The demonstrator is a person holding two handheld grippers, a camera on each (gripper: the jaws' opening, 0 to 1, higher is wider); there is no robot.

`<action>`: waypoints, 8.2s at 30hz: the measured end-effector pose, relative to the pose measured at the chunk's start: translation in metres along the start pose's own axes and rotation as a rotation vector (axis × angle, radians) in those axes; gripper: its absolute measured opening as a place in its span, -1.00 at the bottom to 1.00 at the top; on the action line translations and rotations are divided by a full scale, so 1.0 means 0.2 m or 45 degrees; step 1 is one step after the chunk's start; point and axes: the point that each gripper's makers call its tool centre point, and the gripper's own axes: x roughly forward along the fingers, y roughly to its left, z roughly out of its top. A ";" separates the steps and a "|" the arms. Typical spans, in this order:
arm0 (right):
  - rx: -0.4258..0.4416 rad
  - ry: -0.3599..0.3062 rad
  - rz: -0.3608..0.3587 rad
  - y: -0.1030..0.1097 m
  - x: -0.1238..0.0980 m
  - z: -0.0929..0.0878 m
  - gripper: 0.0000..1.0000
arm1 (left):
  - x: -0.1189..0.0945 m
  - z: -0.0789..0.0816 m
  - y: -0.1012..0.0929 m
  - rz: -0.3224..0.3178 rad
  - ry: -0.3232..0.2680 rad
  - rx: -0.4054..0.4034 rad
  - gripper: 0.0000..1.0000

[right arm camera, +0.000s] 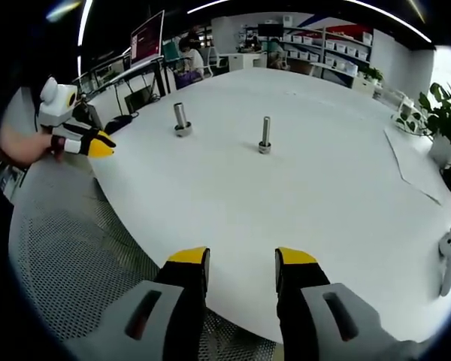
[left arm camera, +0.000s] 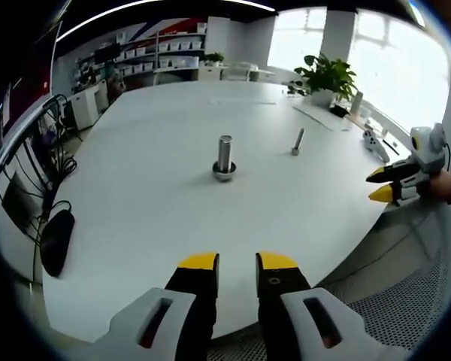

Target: Place the washer onto the threaded stud by aligning its center hole with the stud, sliding it down to the base, and recovering from edge contact or off-axis alignment until the washer reaches the visible bottom stop.

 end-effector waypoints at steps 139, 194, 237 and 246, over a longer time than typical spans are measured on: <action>0.027 -0.016 0.013 0.00 0.00 0.01 -0.25 | 0.00 0.01 0.00 -0.006 -0.011 0.010 -0.70; 0.039 -0.003 0.032 0.01 0.01 0.01 -0.22 | -0.01 0.05 0.02 0.001 -0.077 -0.015 -0.69; 0.088 -0.113 -0.012 -0.02 -0.03 0.07 -0.21 | 0.00 -0.01 0.02 0.019 0.014 0.043 -0.74; 0.073 -0.094 0.005 0.00 -0.02 0.06 -0.22 | 0.01 -0.03 0.02 0.015 0.046 0.044 -0.73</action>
